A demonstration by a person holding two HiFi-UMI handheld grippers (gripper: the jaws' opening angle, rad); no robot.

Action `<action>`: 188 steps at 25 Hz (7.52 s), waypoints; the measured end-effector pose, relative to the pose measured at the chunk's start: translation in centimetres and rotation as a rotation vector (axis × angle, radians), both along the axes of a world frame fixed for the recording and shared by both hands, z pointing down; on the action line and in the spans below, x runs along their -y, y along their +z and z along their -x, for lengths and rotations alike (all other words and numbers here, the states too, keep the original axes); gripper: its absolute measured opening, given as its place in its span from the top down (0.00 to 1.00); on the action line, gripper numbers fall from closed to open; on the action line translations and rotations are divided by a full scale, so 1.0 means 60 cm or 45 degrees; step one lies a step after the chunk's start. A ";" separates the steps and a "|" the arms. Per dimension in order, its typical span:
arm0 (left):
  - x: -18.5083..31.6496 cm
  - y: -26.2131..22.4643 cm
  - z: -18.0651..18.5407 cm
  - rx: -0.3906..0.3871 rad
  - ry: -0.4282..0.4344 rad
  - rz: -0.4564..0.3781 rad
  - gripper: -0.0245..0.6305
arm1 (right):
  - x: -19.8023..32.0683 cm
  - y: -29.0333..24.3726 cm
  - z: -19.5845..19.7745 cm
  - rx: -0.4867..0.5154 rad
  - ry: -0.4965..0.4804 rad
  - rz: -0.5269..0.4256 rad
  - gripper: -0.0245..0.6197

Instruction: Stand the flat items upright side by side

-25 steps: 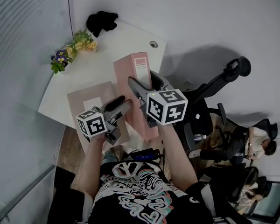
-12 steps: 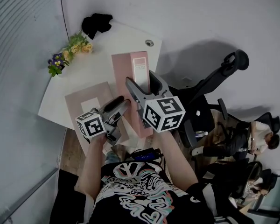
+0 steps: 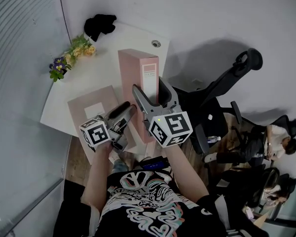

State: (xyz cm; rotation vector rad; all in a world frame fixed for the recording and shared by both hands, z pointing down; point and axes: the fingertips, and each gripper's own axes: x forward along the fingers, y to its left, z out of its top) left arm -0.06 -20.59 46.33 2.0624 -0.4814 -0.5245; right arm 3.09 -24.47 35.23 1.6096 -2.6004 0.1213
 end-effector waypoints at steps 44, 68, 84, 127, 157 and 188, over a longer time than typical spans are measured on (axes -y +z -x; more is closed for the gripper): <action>-0.020 0.051 -0.018 0.194 0.086 0.010 0.65 | -0.092 0.041 -0.033 -0.037 0.190 -0.216 0.48; -0.035 0.098 -0.029 0.283 0.127 0.052 0.66 | -0.135 0.153 -0.053 -0.063 0.279 -0.012 0.50; -0.046 0.087 -0.023 0.281 0.070 0.048 0.63 | -0.151 0.153 -0.060 -0.019 0.247 0.012 0.50; -0.325 0.217 0.322 0.858 -0.632 0.281 0.58 | -0.363 0.275 0.045 -0.014 -0.132 0.283 0.55; -0.327 0.340 0.308 -0.194 -0.793 0.701 0.48 | -0.376 0.356 0.017 -0.067 -0.174 0.459 0.56; -0.310 0.258 0.349 0.060 -0.972 0.610 0.51 | -0.381 0.323 -0.008 -0.027 -0.116 0.423 0.60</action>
